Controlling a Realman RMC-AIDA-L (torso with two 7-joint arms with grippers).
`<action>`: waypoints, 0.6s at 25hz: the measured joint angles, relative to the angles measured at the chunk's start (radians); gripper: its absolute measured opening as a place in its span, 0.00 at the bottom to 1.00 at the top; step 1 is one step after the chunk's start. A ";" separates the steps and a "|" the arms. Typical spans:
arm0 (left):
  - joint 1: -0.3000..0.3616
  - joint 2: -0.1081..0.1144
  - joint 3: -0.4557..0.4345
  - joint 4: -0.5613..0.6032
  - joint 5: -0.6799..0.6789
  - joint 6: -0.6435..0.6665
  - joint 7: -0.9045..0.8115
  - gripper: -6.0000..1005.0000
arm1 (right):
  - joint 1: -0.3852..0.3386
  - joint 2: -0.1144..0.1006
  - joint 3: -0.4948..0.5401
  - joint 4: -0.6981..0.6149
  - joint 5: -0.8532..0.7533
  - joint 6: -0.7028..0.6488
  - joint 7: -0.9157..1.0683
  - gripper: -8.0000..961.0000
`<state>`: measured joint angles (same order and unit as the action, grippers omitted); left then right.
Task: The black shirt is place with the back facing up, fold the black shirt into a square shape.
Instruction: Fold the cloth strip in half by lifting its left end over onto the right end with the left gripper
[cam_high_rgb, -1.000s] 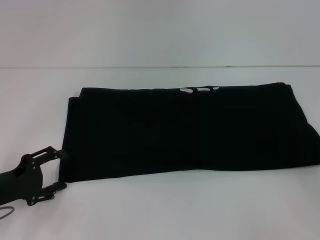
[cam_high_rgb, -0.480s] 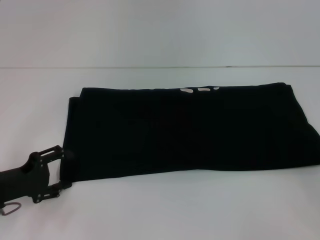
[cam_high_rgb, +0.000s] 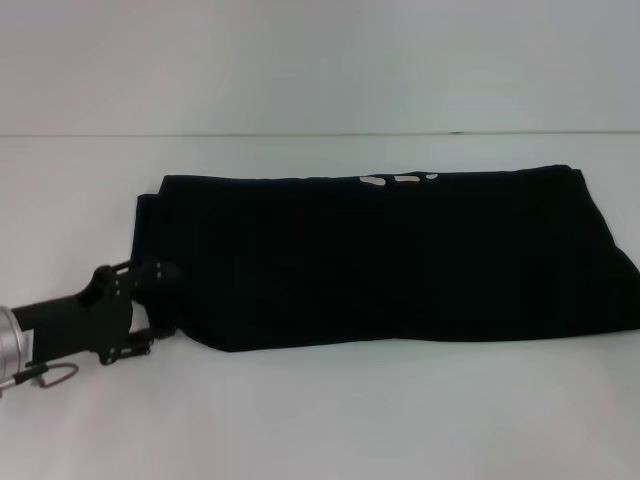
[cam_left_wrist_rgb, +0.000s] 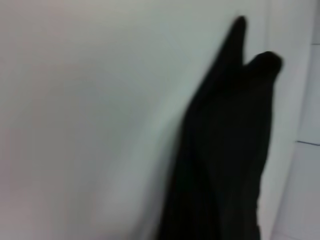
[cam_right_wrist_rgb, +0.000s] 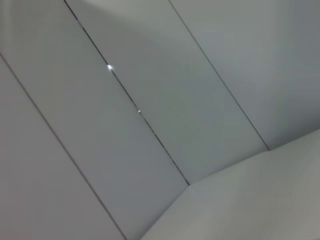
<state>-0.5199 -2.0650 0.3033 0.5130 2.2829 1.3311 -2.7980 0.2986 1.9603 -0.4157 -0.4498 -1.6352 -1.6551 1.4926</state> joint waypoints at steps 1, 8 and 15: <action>-0.002 0.000 -0.003 0.000 -0.008 0.002 0.003 0.84 | 0.000 0.000 0.000 0.000 0.000 0.000 0.000 0.87; 0.001 0.003 0.004 -0.023 -0.008 -0.003 0.003 0.84 | 0.000 0.000 0.000 0.002 0.000 0.002 0.000 0.87; 0.015 -0.002 0.014 -0.027 0.001 -0.003 0.001 0.83 | -0.003 0.000 0.000 0.001 0.003 0.003 0.000 0.87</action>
<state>-0.5047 -2.0675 0.3168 0.4862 2.2837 1.3279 -2.7974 0.2955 1.9604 -0.4157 -0.4483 -1.6327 -1.6517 1.4926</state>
